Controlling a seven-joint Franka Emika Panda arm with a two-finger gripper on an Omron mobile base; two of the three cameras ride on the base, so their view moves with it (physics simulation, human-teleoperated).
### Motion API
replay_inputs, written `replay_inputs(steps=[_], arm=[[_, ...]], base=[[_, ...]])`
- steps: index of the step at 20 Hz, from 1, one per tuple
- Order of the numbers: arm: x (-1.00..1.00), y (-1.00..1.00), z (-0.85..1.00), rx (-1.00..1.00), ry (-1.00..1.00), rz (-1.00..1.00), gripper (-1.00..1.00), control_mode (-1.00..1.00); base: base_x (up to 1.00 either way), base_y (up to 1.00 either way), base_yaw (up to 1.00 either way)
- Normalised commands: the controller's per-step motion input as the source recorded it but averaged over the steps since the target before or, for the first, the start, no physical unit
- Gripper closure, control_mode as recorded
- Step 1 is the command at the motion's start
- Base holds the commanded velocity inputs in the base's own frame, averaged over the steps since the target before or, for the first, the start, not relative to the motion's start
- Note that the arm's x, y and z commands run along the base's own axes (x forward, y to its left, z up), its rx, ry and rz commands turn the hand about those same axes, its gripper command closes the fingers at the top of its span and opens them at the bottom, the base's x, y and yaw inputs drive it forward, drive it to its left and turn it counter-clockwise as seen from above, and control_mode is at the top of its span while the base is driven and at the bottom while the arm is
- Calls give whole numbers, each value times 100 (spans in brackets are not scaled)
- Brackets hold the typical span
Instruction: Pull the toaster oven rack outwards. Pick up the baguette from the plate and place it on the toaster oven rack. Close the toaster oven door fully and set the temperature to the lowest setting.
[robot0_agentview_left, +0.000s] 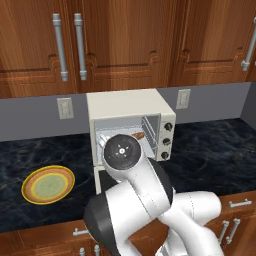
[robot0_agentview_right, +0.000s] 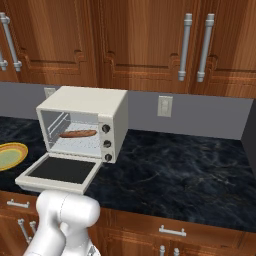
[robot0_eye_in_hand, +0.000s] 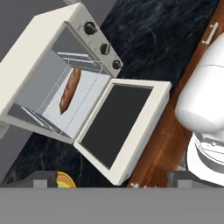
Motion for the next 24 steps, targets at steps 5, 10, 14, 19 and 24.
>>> replay_inputs(steps=[5, 10, 14, 19, 24], arm=[[0, 38, -43, -6, 0, 0, -100, -100], [0, 18, -46, -6, 0, 0, -100, -100], [1, 10, -49, -3, 0, 0, -100, -100], [3, 8, -47, -1, 0, 0, -100, -100], [4, 12, -38, 0, 0, -1, -100, -100]], base=[[0, 0, 0], [0, 0, 0], [0, 0, 0], [0, 0, 0], [0, 0, 0]])
